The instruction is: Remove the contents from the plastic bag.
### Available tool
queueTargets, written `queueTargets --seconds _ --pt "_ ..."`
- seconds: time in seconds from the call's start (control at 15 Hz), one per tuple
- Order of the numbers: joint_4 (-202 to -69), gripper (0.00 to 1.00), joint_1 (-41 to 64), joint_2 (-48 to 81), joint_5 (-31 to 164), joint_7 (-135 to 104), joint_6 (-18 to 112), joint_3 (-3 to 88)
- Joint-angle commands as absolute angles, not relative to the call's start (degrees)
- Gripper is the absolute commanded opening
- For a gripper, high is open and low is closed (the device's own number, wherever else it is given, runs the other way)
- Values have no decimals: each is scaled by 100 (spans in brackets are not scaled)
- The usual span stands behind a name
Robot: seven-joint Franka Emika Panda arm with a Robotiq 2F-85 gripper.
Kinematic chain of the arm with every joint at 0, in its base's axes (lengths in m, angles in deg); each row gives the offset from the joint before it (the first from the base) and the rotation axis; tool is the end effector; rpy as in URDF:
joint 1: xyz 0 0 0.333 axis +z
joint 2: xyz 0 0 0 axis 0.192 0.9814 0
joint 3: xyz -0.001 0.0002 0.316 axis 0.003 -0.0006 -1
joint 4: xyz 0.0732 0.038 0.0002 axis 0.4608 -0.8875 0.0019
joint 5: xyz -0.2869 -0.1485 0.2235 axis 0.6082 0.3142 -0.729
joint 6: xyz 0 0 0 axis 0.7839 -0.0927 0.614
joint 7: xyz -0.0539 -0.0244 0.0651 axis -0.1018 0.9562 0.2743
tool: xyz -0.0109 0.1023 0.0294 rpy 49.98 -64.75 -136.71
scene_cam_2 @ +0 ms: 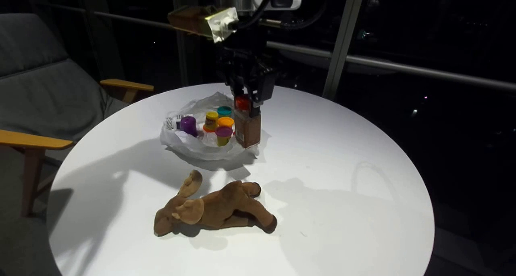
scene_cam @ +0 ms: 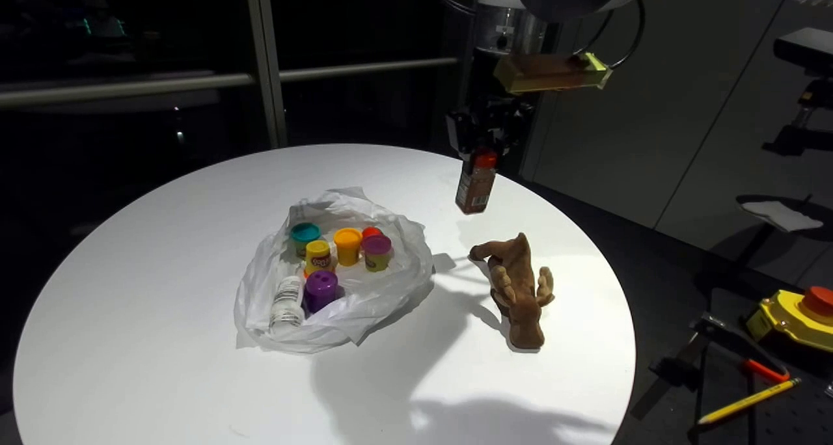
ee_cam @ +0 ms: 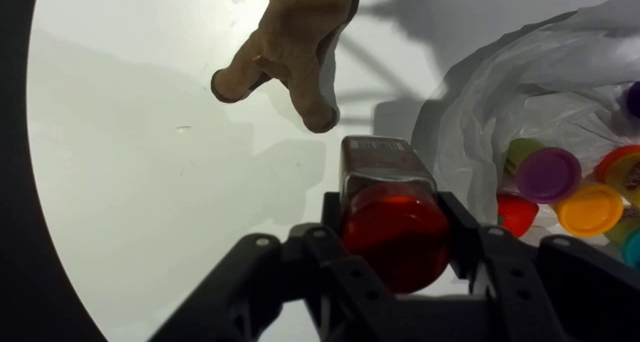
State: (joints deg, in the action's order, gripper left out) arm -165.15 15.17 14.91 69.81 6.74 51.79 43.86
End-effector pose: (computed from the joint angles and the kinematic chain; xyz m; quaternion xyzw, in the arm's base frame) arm 0.5760 -0.0121 0.2920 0.9786 -0.1988 0.0341 0.0415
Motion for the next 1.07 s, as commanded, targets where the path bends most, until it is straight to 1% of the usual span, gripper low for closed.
queueTargets --seconds 0.0,0.33,1.0 --pt "-16329 24 1539 1861 7407 1302 5760 4677" --pt "-16133 24 1543 2524 7560 1633 6193 5081" --pt "-15561 24 1483 3414 7035 1455 6206 5186"
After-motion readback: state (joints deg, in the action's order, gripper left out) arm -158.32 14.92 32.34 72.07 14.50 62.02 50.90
